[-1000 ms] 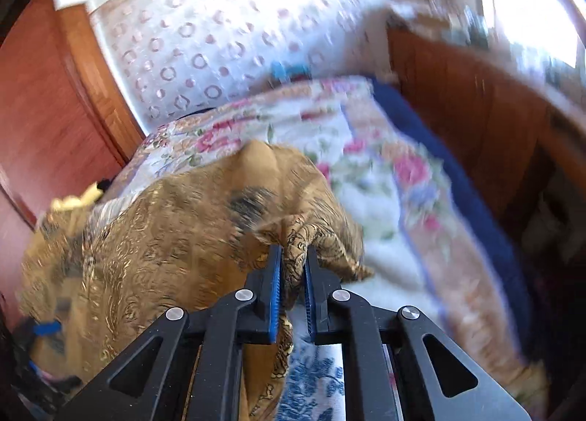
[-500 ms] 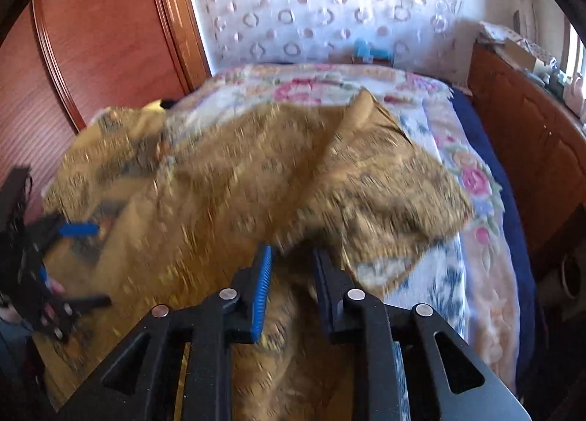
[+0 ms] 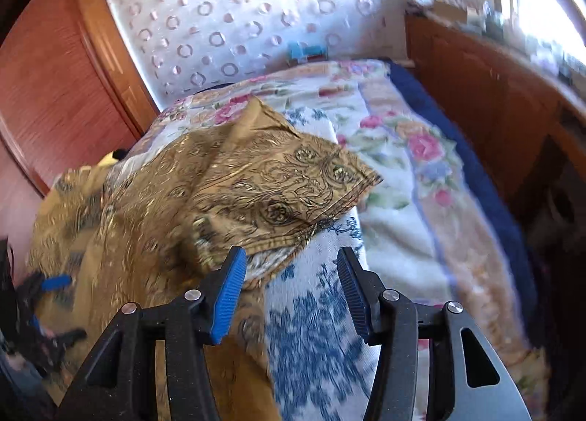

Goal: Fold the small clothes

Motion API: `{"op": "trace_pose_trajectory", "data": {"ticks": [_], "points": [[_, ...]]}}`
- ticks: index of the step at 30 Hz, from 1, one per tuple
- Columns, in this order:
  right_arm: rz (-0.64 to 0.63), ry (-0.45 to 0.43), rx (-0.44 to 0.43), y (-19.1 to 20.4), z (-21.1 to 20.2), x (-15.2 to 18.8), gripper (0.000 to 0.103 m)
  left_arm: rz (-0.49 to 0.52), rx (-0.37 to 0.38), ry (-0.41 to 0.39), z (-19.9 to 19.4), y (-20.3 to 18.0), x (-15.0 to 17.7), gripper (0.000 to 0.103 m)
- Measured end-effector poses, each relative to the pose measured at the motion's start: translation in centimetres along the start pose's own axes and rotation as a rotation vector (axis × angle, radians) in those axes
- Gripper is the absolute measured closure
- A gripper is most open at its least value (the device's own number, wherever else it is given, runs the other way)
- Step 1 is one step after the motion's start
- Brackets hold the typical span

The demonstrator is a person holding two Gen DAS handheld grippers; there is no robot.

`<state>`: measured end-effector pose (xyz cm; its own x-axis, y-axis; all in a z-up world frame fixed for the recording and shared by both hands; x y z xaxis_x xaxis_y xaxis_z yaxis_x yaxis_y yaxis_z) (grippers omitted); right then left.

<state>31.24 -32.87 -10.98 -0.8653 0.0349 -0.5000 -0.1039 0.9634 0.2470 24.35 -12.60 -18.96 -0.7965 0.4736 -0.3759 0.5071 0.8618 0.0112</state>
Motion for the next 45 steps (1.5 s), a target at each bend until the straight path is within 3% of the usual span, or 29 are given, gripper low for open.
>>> {"op": "trace_pose_trajectory", "data": {"ticks": [5,11,13,16,21,24,31,33,35,37,45], "points": [[0.054,0.018,-0.025,-0.2,2.2,-1.8,0.049,-0.035,-0.016,-0.053,-1.9,0.4,0.3,0.000],[-0.018,0.037,0.073,0.7,2.9,-3.1,0.052,-0.043,-0.004,-0.160,-6.6,-0.2,0.7,0.000],[-0.016,0.037,0.103,0.3,3.3,-3.8,0.076,-0.040,-0.006,-0.190,-7.9,-0.4,0.9,0.000],[-0.026,0.041,0.114,0.0,3.3,-3.9,0.095,-0.062,0.026,-0.213,-8.9,-0.1,1.5,0.000],[-0.044,-0.004,0.055,0.8,1.4,-4.4,0.098,-0.099,0.024,-0.247,-10.2,1.0,2.4,0.000],[-0.086,-0.058,0.007,2.8,-0.4,-5.0,0.098,-0.123,0.033,-0.256,-10.7,2.0,2.9,0.000],[-0.265,-0.128,-0.128,12.4,-4.0,-5.4,0.098,-0.167,0.031,-0.260,-10.8,3.7,3.5,0.000],[-0.309,-0.131,-0.133,14.4,-4.2,-5.0,0.098,-0.172,0.032,-0.262,-10.8,3.9,3.7,0.000],[-0.351,-0.129,-0.103,16.0,-4.0,-4.8,0.090,-0.174,0.031,-0.261,-10.7,4.0,3.9,0.000],[-0.343,-0.130,-0.069,15.8,-3.6,-4.8,0.059,-0.177,0.030,-0.261,-10.7,4.3,4.1,0.000],[-0.262,-0.081,0.015,12.5,-1.5,-3.9,0.056,-0.216,0.025,-0.263,-10.6,6.1,5.1,0.000]]}}
Point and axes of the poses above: each gripper's, at about its wrist camera, not at the fingertips, and z roughly the way its jaws point, y to its left, x to its underside, the point moved 9 cm from there along z, roughly the way its jaws point, and after that the axes turned 15 degrees about y, right-handed, at the moved point
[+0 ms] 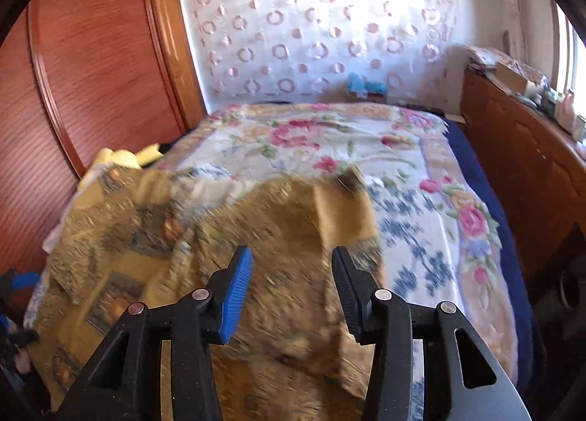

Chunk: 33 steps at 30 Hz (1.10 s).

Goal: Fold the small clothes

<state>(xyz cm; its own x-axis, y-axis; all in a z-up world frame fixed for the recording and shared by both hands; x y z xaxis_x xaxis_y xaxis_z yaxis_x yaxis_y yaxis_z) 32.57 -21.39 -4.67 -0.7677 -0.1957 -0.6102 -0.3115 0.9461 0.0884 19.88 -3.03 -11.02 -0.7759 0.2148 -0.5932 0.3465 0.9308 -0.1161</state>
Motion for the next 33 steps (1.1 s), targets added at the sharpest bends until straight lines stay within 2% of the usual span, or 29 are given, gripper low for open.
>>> {"op": "trace_pose_trajectory", "data": {"ticks": [6,9,12,21,33], "points": [[-0.012,0.097,0.044,-0.4,2.8,1.8,0.054,-0.027,-0.029,0.004,0.3,2.2,-0.2,0.000],[-0.007,0.125,0.072,-0.8,4.1,1.8,0.045,-0.034,-0.052,0.004,0.3,3.4,-0.6,0.000],[0.002,0.152,0.070,-0.9,5.4,1.8,0.040,-0.049,-0.082,-0.001,0.3,5.2,-1.3,0.000],[-0.045,0.140,0.095,-0.6,5.9,1.8,0.022,-0.094,-0.142,0.014,1.1,10.2,-3.7,0.000],[-0.052,0.140,0.102,-1.5,6.4,2.3,0.020,-0.108,-0.185,0.053,3.5,15.0,-7.8,0.000]]}}
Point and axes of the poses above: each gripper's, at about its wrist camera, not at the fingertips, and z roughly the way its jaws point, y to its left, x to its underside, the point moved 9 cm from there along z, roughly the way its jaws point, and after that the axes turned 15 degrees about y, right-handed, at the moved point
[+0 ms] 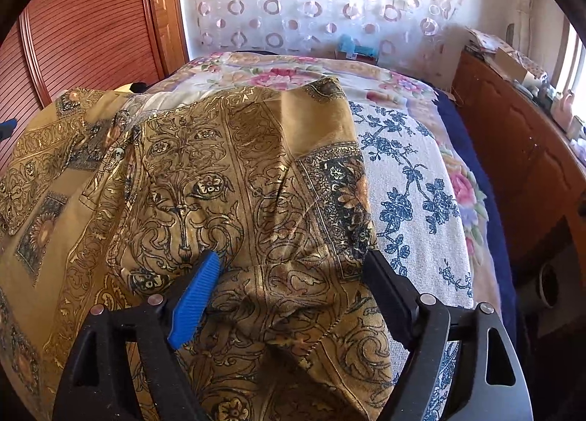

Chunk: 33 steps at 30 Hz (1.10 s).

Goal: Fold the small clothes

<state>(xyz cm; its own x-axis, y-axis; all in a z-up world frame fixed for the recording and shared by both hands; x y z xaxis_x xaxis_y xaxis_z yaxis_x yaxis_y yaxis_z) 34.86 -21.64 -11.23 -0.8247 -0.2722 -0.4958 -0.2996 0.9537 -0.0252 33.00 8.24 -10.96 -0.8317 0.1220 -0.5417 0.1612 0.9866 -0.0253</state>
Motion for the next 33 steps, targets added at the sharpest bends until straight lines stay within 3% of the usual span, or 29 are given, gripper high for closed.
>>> {"op": "trace_pose_trajectory", "data": {"ticks": [5,16,20,26,33], "points": [[0.000,0.000,0.000,0.0,0.0,0.0,0.020,0.001,0.017,0.030,0.9,0.6,-1.0,0.000],[0.002,-0.002,0.001,0.0,0.0,0.0,0.020,0.057,-0.023,0.056,1.6,0.9,-3.8,0.000],[0.024,-0.014,-0.058,-0.5,-1.1,-0.3,0.020,0.061,-0.024,0.073,2.2,1.0,-4.0,0.000],[0.002,-0.061,-0.088,-1.7,-3.1,-3.8,0.020,0.055,-0.015,0.093,3.1,1.1,-4.4,0.000],[-0.019,-0.006,-0.076,-3.4,0.5,-8.1,0.020,0.047,-0.019,0.104,3.4,1.5,-4.5,0.000]]}}
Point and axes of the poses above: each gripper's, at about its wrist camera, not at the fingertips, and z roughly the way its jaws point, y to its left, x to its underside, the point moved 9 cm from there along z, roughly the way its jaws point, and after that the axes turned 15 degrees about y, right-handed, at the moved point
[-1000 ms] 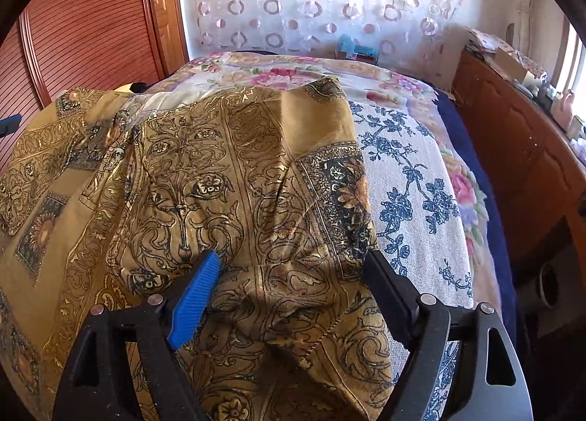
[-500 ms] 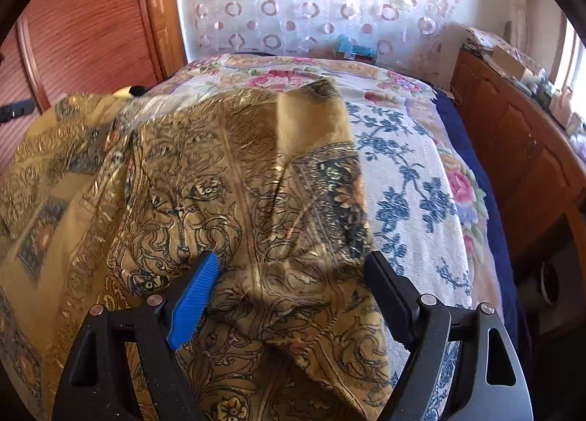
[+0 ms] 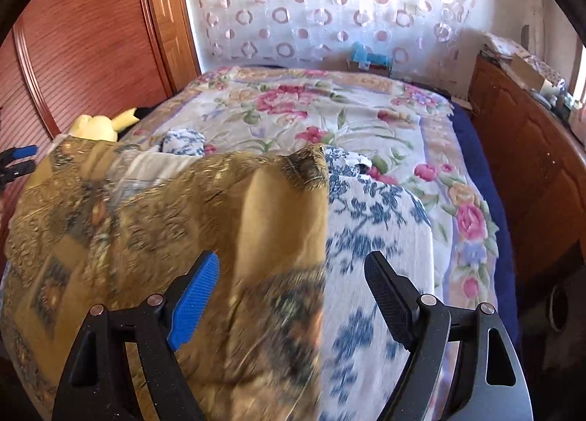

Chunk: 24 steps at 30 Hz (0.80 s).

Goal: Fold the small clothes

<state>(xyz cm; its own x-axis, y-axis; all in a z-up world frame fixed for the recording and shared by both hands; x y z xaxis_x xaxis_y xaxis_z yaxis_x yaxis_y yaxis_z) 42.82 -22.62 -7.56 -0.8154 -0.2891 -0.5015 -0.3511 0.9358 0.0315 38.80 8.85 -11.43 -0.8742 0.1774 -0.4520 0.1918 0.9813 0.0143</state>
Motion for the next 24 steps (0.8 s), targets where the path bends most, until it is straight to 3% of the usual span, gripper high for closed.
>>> {"op": "trace_pose_trajectory", "data": {"ticks": [4,7,9,14,24], "points": [[-0.004,0.038,0.014,-0.5,2.7,-1.8,0.023,-0.006,0.026,0.002,0.2,0.2,0.0,0.003],[0.002,0.060,0.011,-0.5,4.0,-2.8,0.023,-0.013,0.046,0.000,0.3,0.5,0.1,0.012],[-0.001,0.067,0.009,-0.4,4.6,-3.4,0.023,-0.020,0.060,0.007,0.4,0.7,0.1,0.028],[-0.028,0.063,0.048,0.1,5.2,-3.9,0.023,-0.023,0.079,0.025,0.9,0.8,0.3,0.049],[-0.053,0.013,0.041,-0.5,5.2,-3.6,0.023,-0.013,0.074,0.065,2.2,0.4,0.1,0.056]]}}
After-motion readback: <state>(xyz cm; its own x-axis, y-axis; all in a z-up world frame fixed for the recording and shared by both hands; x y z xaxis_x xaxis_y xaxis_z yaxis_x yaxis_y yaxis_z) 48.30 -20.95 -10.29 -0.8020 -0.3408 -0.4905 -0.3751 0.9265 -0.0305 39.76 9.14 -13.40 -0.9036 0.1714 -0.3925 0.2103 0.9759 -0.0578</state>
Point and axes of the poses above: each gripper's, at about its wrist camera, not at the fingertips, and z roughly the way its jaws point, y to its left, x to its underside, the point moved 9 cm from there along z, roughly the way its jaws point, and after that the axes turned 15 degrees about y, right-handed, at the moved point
